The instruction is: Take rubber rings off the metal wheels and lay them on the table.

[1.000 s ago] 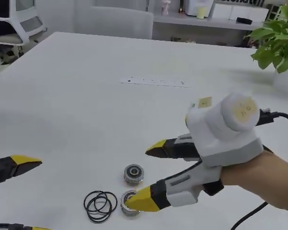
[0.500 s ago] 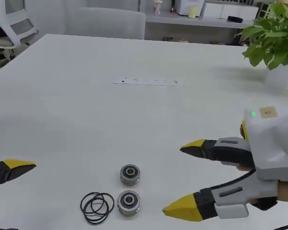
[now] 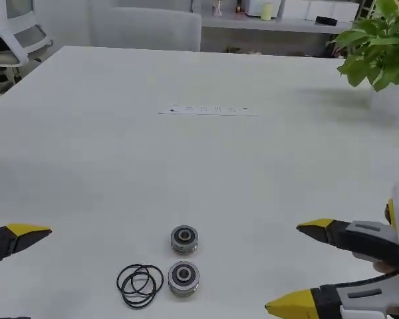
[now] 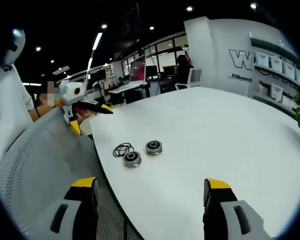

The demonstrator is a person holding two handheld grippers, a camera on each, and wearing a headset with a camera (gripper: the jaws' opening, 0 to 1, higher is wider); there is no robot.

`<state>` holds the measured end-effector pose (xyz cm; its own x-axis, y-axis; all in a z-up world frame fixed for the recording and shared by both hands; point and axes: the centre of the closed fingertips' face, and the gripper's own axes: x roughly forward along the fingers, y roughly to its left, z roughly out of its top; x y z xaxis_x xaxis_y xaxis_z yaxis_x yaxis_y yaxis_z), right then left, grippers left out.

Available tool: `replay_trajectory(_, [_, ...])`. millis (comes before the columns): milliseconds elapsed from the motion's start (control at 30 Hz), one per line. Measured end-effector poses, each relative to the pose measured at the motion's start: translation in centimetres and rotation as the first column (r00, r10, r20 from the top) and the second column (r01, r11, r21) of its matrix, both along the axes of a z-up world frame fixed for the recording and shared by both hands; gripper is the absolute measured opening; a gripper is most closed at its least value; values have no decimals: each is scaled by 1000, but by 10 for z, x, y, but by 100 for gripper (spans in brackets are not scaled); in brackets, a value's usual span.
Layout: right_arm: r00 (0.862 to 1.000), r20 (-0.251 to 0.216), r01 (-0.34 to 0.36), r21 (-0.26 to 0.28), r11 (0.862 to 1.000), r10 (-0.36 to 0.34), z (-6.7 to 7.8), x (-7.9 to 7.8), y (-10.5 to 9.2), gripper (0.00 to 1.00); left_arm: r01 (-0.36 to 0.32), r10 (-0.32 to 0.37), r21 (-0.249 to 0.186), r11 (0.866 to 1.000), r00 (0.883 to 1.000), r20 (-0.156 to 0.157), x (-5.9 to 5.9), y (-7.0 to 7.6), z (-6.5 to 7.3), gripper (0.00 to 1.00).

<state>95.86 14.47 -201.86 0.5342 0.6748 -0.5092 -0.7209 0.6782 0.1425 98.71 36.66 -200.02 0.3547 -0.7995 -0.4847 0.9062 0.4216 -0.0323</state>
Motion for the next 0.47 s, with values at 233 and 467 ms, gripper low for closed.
replay_trajectory(233, [998, -44, 39, -22, 999, -39, -14, -9, -4, 87, 8, -8, -1, 1000, 1000, -22, -4, -1, -3, 85])
replay_trajectory(467, [995, -56, 82, -12, 997, -83, -6, -9, -7, 78, 17, -18, -3, 1000, 998, -56, -9, -2, -8, 84])
